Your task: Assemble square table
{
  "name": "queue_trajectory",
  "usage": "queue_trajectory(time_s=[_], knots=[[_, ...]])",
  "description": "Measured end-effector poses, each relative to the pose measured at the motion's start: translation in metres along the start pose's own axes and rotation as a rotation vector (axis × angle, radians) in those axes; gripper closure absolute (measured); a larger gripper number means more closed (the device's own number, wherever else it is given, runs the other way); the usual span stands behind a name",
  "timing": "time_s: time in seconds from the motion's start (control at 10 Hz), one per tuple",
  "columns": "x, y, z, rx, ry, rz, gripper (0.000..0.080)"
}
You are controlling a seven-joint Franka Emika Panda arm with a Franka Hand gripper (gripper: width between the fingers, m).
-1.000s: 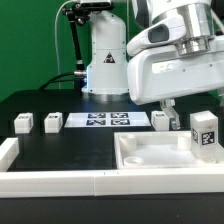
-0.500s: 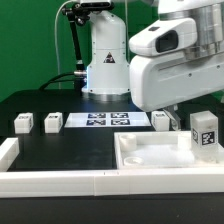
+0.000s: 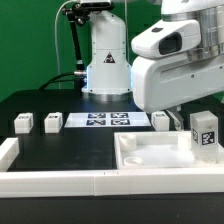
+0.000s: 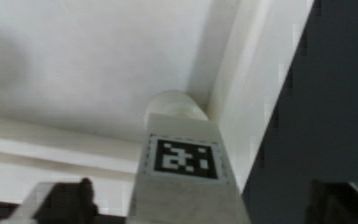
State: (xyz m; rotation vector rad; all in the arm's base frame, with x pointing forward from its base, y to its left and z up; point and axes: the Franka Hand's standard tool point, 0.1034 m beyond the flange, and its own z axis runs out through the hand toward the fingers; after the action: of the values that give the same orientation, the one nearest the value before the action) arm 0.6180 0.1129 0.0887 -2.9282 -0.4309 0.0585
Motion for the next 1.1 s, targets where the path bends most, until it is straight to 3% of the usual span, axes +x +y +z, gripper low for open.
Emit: queue_trajectory(time_s=[0.1, 0.2, 0.3, 0.8, 1.1], knots=[[0.0000, 0.0000, 0.0000, 0.000, 0.000, 0.000, 0.0303], [0.0000, 0.0000, 0.0000, 0.000, 0.000, 0.000, 0.0442], [-0.0001, 0.0022, -0.0004, -0.002, 0.001, 0.002, 0.0505], [-0.0002, 0.0029, -0.0004, -0.002, 0.001, 0.064, 0.0505], [-0.0002, 0.0008, 0.0004, -0.003, 0.026, 0.374, 0.0506]])
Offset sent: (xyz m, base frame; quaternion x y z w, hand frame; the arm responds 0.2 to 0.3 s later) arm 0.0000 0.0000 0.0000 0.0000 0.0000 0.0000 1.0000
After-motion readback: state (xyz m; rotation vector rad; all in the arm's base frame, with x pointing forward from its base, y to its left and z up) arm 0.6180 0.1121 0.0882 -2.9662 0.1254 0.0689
